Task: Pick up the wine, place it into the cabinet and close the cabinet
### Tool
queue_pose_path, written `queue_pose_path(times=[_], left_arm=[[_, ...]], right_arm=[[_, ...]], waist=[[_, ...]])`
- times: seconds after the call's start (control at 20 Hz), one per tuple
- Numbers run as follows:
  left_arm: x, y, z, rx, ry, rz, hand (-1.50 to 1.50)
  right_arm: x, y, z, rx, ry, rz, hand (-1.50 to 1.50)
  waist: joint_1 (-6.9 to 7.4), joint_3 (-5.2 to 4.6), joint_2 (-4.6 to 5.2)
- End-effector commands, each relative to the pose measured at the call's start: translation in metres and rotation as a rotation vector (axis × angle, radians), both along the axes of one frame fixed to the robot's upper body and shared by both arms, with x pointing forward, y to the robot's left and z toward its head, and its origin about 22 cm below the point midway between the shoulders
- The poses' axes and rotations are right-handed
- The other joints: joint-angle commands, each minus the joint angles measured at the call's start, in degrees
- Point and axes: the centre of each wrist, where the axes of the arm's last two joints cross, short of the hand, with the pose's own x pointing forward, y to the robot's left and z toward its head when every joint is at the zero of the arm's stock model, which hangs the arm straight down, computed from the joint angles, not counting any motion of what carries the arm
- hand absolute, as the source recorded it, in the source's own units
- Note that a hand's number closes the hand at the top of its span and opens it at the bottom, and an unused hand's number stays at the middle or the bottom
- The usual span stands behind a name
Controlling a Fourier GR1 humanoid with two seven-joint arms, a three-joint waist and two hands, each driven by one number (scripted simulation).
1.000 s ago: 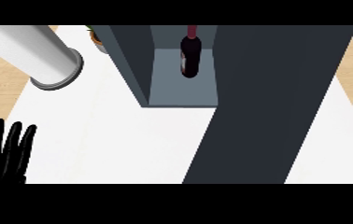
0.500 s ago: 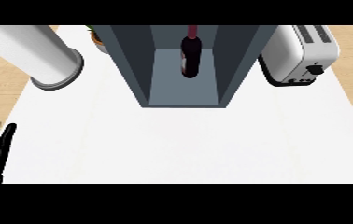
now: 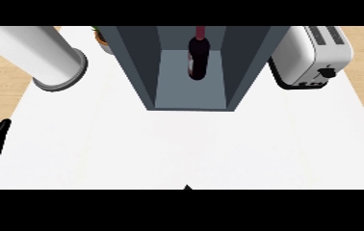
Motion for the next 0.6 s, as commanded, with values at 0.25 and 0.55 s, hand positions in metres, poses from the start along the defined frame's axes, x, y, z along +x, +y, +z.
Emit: queue_pose_path(times=[0.25, 0.55], left_arm=[[0.005, -0.006, -0.003, -0.014, 0.001, -0.043, -1.50], [0.012, -0.006, 0.015, -0.044, 0.006, -0.041, -1.50]], right_arm=[[0.020, 0.056, 0.019, 0.038, -0.042, 0.074, 1.50], [0.041, 0.063, 0.044, 0.076, -0.020, 0.085, 1.50]], waist=[[1.39, -0.09, 0.53], [1.84, 0.00, 0.49]])
